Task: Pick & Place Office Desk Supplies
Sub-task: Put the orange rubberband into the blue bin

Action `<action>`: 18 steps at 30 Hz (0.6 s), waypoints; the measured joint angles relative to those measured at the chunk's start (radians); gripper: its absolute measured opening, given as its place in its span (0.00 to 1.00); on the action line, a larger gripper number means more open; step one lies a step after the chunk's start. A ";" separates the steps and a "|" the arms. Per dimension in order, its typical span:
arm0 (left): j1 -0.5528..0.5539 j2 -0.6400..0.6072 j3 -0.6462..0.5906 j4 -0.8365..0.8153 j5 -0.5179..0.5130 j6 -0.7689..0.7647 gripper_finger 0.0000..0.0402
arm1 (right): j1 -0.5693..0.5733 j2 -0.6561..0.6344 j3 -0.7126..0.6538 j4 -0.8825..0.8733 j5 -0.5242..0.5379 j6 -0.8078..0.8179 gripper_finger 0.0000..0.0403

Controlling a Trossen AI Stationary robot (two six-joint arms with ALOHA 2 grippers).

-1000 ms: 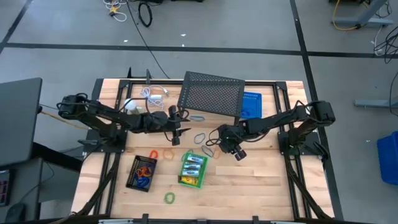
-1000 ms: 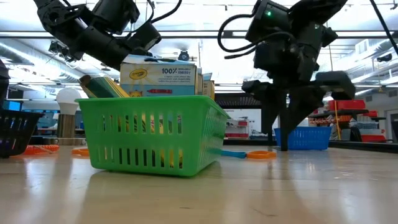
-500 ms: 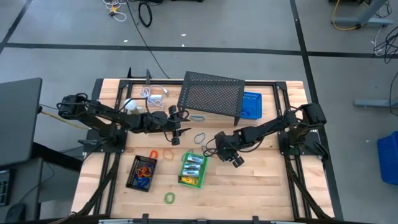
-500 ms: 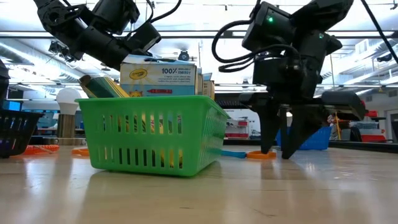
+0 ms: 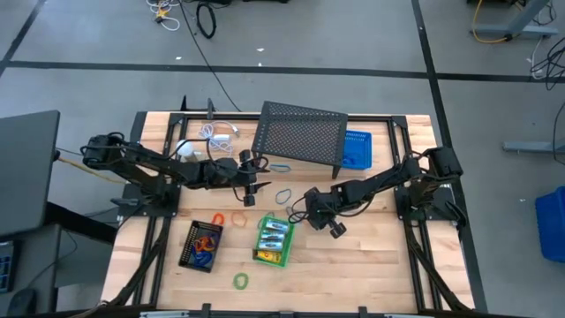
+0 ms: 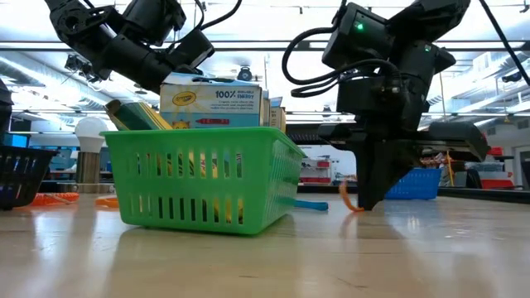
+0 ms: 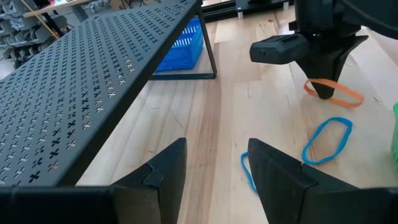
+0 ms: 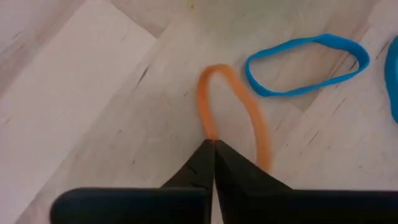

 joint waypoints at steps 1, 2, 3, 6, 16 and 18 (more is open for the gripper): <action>0.000 0.000 0.000 0.000 0.000 0.000 0.45 | 0.000 0.000 0.000 0.000 0.003 0.006 0.03; 0.000 0.000 0.000 0.000 0.000 0.000 0.45 | 0.000 0.000 0.000 0.000 0.007 0.012 0.03; -0.001 0.000 0.000 0.000 0.000 0.000 0.45 | 0.000 0.001 0.000 0.000 0.014 0.019 0.03; -0.001 0.000 0.000 0.000 0.000 0.000 0.45 | 0.002 -0.006 -0.001 -0.007 0.038 0.040 0.01; -0.001 0.000 0.000 0.000 0.000 0.000 0.45 | 0.017 -0.106 -0.006 -0.090 0.227 0.139 0.00; -0.001 0.000 0.000 0.000 0.008 -0.001 0.45 | 0.017 -0.132 -0.006 -0.122 0.256 0.163 0.00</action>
